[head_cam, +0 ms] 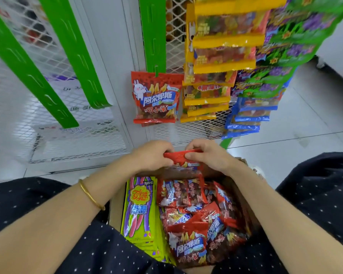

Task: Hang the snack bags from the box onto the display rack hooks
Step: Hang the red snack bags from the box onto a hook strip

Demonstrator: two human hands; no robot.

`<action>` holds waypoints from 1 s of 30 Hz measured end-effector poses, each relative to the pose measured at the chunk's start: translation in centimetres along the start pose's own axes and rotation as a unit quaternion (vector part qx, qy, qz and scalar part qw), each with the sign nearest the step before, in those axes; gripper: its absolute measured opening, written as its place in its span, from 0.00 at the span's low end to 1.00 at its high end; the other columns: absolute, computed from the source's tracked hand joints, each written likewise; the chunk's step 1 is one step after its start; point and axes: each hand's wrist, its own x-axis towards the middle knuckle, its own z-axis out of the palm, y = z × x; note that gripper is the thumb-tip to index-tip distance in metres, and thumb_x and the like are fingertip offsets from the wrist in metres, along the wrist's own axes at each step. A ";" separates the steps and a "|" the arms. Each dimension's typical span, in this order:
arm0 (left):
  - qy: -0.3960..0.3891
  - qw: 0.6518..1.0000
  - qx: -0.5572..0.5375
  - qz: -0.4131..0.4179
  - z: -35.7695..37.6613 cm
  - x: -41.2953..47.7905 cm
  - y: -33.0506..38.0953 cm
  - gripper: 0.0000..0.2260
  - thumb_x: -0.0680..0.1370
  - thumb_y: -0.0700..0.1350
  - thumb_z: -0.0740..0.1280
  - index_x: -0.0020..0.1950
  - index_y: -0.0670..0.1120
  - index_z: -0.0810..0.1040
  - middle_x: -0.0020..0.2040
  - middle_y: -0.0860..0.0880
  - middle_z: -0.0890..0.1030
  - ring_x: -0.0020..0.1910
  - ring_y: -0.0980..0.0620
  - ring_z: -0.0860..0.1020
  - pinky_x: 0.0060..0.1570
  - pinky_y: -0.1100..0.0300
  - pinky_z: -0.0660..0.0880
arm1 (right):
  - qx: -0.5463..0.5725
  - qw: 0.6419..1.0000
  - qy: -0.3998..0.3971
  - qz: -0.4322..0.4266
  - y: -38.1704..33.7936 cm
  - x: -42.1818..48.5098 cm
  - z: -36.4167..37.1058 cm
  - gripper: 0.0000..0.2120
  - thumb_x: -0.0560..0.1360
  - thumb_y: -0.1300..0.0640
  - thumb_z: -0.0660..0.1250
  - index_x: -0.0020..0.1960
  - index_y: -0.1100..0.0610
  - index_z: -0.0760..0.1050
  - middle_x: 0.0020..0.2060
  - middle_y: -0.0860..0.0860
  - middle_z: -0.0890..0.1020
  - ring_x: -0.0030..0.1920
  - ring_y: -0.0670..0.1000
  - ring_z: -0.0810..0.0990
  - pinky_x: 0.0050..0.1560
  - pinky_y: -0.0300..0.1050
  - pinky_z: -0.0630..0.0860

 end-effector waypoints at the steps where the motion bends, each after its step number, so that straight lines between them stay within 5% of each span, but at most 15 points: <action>1: 0.023 1.000 -0.019 0.002 -1.0 0.0 0.2 0.04 0.77 0.46 0.66 0.48 0.46 0.76 0.43 0.52 0.74 0.48 0.49 0.75 0.41 0.60 0.66 | -0.005 0.999 0.032 -0.009 -1.0 0.0 -0.6 0.06 0.75 0.60 0.67 0.39 0.53 0.75 0.38 0.49 0.78 0.39 0.42 0.76 0.40 0.33 0.72; 4: 0.157 0.980 -0.119 0.021 -5.5 -0.4 0.8 0.06 0.77 0.46 0.66 0.45 0.45 0.79 0.41 0.54 0.77 0.42 0.55 0.75 0.41 0.63 0.69 | 0.017 0.991 0.126 -0.046 -3.9 0.1 -2.3 0.05 0.75 0.59 0.66 0.40 0.53 0.75 0.40 0.49 0.78 0.41 0.45 0.77 0.39 0.34 0.74; 8: 0.456 0.853 -0.251 0.036 -11.5 -0.9 1.6 0.08 0.76 0.40 0.67 0.54 0.45 0.77 0.46 0.54 0.76 0.42 0.61 0.74 0.42 0.75 0.69 | 0.023 0.968 0.206 -0.140 -8.5 0.7 -4.1 0.07 0.76 0.61 0.65 0.41 0.51 0.73 0.37 0.44 0.75 0.37 0.39 0.74 0.37 0.28 0.70; 11: 0.541 0.798 -0.261 0.047 -14.3 0.1 2.0 0.12 0.76 0.39 0.67 0.59 0.41 0.74 0.43 0.57 0.74 0.41 0.62 0.73 0.42 0.76 0.68 | 0.001 0.953 0.238 -0.189 -11.4 1.5 -4.9 0.08 0.76 0.61 0.65 0.41 0.51 0.73 0.36 0.43 0.75 0.36 0.37 0.72 0.37 0.29 0.67; 16: 0.531 0.809 -0.250 0.034 -15.0 1.4 2.0 0.06 0.77 0.45 0.66 0.53 0.46 0.73 0.37 0.58 0.71 0.36 0.60 0.71 0.36 0.66 0.68 | -0.096 0.927 0.298 -0.208 -14.0 3.7 -4.6 0.02 0.77 0.59 0.63 0.46 0.56 0.74 0.37 0.44 0.76 0.39 0.39 0.72 0.39 0.31 0.69; 21: 0.475 0.857 -0.201 0.024 -15.5 1.3 2.0 0.15 0.78 0.48 0.64 0.32 0.49 0.68 0.29 0.54 0.69 0.28 0.60 0.67 0.25 0.70 0.62 | -0.136 0.897 0.360 -0.216 -14.7 4.8 -3.3 0.04 0.78 0.57 0.62 0.49 0.57 0.73 0.40 0.50 0.79 0.40 0.51 0.77 0.42 0.54 0.75; 25: 0.429 0.862 -0.270 0.021 -15.5 0.4 2.0 0.19 0.78 0.49 0.65 0.29 0.48 0.65 0.25 0.53 0.68 0.26 0.58 0.66 0.27 0.64 0.61 | -0.164 0.871 0.410 -0.213 -14.8 5.0 -2.4 0.07 0.79 0.54 0.60 0.51 0.58 0.73 0.40 0.52 0.81 0.39 0.54 0.78 0.38 0.52 0.74; 30: 0.378 0.878 -0.292 0.036 -16.0 -0.7 2.2 0.14 0.78 0.49 0.65 0.36 0.44 0.72 0.36 0.43 0.76 0.36 0.49 0.75 0.39 0.56 0.72 | -0.186 0.856 0.427 -0.223 -15.6 5.3 -2.4 0.08 0.80 0.55 0.59 0.50 0.59 0.72 0.34 0.48 0.76 0.34 0.55 0.77 0.33 0.52 0.72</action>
